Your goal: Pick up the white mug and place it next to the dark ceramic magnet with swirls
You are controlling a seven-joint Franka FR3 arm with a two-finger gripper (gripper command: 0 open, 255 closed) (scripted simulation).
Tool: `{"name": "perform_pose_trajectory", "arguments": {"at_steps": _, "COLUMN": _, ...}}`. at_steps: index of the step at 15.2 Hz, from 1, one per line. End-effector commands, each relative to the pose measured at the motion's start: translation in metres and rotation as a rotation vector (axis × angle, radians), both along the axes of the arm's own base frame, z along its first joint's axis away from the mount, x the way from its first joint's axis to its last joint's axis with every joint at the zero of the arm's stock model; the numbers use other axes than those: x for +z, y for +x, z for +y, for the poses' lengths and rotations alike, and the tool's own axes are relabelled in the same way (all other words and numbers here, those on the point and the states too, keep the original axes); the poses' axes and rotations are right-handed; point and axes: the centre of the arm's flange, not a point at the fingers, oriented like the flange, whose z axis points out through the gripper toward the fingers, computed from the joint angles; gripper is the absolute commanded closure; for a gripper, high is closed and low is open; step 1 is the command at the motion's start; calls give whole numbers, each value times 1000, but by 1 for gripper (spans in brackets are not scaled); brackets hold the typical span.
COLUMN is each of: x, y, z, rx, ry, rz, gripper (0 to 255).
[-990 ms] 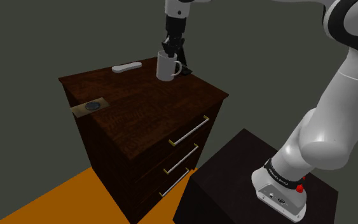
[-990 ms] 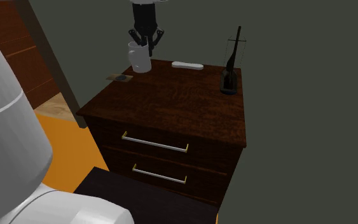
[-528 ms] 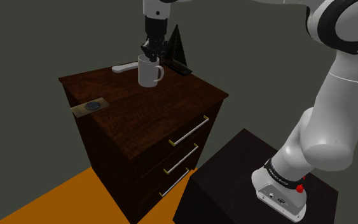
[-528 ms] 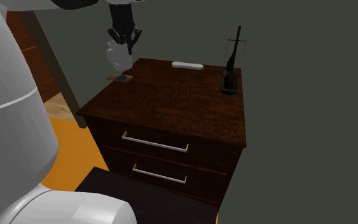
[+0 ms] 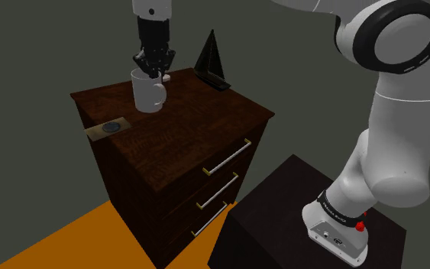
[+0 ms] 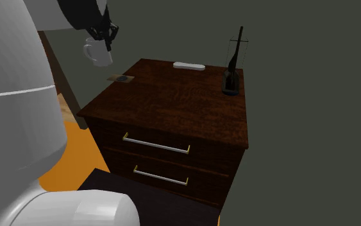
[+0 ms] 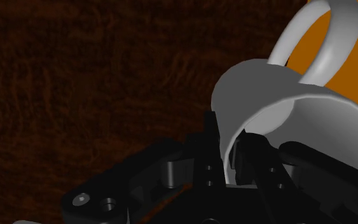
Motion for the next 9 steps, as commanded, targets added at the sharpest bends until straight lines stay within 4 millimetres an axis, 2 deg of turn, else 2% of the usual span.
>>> {"name": "perform_pose_trajectory", "arguments": {"at_steps": 1, "x": 0, "y": 1, "z": 26, "rx": -2, "ry": 0, "rz": 0, "gripper": 255}}
{"name": "perform_pose_trajectory", "arguments": {"at_steps": 2, "x": 0, "y": 1, "z": 42, "rx": -2, "ry": 0, "rz": 0, "gripper": 255}}
{"name": "perform_pose_trajectory", "arguments": {"at_steps": 9, "x": -37, "y": 1, "z": 42, "rx": -2, "ry": 0, "rz": 0, "gripper": 255}}
